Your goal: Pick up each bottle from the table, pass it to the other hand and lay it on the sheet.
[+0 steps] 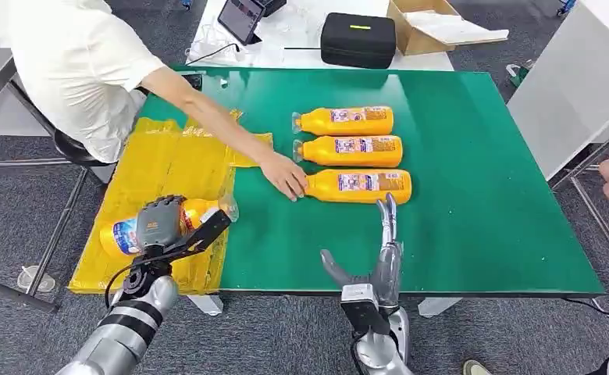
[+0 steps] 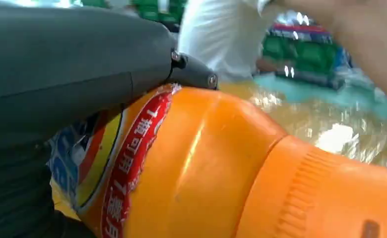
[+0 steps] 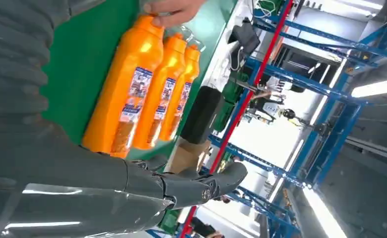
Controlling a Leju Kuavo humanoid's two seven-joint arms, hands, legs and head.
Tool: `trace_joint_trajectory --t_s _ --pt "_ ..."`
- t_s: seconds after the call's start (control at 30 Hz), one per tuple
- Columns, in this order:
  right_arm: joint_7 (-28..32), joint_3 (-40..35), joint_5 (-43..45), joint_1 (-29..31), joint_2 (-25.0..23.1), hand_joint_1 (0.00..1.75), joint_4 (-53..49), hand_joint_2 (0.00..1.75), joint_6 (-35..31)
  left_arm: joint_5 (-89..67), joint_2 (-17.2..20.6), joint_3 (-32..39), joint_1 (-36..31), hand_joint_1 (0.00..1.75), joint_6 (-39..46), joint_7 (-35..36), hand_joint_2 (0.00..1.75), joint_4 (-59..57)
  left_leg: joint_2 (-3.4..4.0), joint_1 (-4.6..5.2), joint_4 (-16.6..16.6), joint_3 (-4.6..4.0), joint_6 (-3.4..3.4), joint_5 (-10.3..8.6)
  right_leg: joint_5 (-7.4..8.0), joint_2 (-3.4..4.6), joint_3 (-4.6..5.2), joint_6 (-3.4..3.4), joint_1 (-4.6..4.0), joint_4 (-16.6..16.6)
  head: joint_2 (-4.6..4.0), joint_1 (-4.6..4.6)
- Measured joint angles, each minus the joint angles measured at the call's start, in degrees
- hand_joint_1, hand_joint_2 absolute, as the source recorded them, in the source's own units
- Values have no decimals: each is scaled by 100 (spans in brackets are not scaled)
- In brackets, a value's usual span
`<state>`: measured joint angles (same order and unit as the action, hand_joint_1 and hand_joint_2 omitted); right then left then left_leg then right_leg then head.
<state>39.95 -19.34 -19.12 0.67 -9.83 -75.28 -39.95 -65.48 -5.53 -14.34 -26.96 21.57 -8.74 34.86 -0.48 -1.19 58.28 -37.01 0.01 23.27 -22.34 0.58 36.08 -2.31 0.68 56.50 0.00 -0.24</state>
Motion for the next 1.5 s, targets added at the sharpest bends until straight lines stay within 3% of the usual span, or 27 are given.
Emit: trace_joint_trajectory --t_s 0.37,0.7,1.1,1.3,1.5 --pt "0 -144 144 0 96 0 44 175 9 149 83 -68 -254 0 -378 -11 175 -452 0 0 0 2 0 0 0 0 -1 0 0 0 0 0" --pt "0 -337 455 4 192 0 116 175 11 608 181 -94 -422 0 -1309 -562 175 -529 -6 0 0 3 0 -3 0 -6 -8 0 0 0 0 0" --pt "0 -446 439 7 229 0 160 175 4 811 124 -437 -258 0 -804 -890 175 -227 -5 0 0 0 -1 -1 0 -5 -3 0 0 0 0 0" --pt "0 -225 -690 -22 194 0 166 175 0 1417 85 -656 162 0 -620 -1198 175 414 -4 0 0 -2 -1 0 -1 -4 0 0 0 0 0 0" --pt "0 709 -3445 -17 44 0 286 175 0 2063 -28 -1192 1043 0 -89 -1512 175 1905 -8 2 0 -8 2 3 -3 -6 3 -2 4 -2 0 0"
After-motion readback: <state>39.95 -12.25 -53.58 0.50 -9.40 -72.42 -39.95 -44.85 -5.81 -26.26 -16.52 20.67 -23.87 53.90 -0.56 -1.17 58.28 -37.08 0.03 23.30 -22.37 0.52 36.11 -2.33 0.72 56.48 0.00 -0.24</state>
